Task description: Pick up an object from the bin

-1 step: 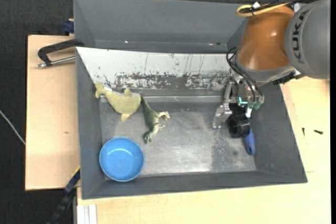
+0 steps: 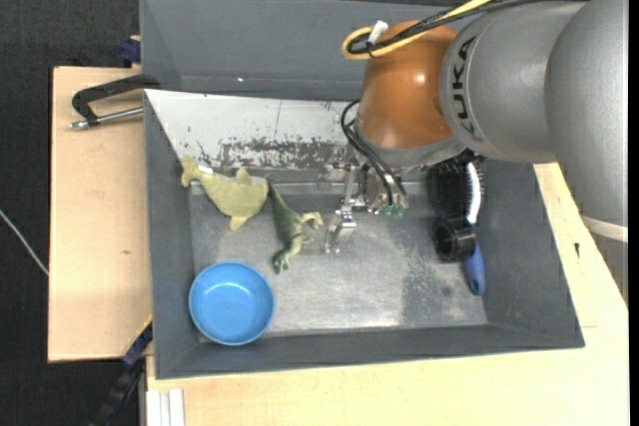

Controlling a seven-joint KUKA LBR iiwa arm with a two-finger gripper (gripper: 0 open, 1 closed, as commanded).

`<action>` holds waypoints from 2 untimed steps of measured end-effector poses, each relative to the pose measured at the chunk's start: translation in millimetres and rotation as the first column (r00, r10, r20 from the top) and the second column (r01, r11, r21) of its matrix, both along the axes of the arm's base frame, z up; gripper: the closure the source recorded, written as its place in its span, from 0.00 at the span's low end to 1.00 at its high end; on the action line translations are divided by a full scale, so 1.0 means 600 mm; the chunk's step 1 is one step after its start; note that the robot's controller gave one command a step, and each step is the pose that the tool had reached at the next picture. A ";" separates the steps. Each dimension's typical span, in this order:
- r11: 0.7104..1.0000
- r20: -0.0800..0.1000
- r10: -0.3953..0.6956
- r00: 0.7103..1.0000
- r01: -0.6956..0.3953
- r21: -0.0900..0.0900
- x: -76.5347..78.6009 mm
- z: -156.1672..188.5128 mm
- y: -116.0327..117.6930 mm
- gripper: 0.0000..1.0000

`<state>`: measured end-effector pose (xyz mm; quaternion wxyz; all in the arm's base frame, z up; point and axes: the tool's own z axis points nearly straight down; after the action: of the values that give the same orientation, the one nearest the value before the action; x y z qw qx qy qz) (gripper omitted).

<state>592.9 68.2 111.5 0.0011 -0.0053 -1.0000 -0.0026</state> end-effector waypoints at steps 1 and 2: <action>0.984 0.007 0.181 0.983 -0.181 -0.002 -0.017 0.021 0.082 0.00; 0.868 0.002 0.497 0.868 -0.497 -0.004 -0.020 -0.005 0.073 0.00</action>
Offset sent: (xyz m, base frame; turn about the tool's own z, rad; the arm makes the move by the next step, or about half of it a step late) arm -0.0111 0.0461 0.0110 -0.1792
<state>580.7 111.9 108.4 0.0003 0.2521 -0.9677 -0.0005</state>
